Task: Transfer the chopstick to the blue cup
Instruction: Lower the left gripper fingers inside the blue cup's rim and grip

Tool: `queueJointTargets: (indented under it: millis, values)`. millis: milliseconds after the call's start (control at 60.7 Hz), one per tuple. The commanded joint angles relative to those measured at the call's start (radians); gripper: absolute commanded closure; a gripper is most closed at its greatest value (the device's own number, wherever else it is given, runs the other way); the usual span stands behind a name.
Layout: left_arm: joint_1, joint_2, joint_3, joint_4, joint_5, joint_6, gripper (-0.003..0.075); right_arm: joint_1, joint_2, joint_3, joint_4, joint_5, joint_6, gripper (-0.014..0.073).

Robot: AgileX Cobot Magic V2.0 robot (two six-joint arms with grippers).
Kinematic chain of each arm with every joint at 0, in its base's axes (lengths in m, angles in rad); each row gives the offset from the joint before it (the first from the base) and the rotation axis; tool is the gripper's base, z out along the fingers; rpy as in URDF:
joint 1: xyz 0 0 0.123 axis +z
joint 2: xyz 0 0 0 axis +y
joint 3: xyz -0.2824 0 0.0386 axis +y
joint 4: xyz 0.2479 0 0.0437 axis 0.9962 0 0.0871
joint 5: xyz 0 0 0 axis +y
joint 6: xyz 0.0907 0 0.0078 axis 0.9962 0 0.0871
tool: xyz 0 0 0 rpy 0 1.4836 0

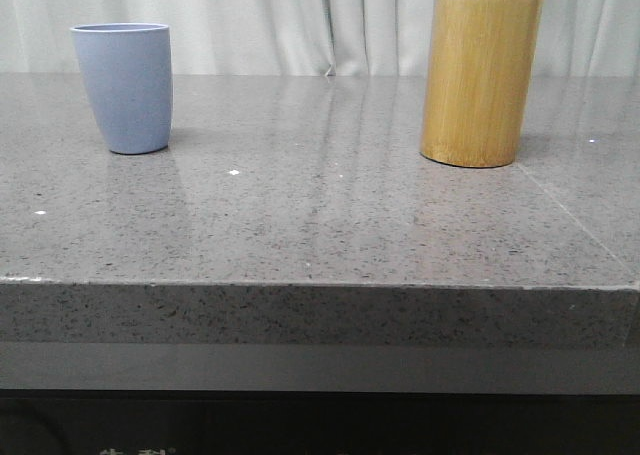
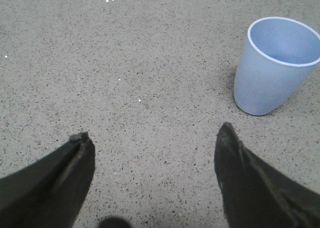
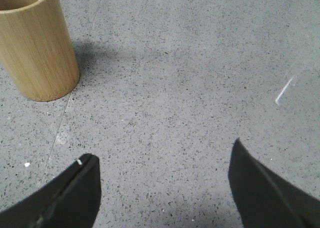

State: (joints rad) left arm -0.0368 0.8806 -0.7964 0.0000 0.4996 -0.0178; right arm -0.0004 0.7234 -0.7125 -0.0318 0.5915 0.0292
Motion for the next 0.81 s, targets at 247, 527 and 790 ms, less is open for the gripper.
queueJointTargets:
  millis: [247,527,790]
  values:
    - [-0.123,0.157,-0.315,-0.008,0.125,0.001,0.0262,-0.004,0.0,-0.036,-0.015,-0.065,-0.006,0.0036]
    - [-0.204,0.392,-0.552,-0.008,0.26,0.003,0.0272,-0.004,0.0,-0.036,-0.015,-0.065,-0.006,0.0036]
    - [-0.206,0.621,-0.783,-0.016,0.446,0.003,0.0281,-0.004,0.0,-0.036,-0.015,-0.065,-0.006,0.0036]
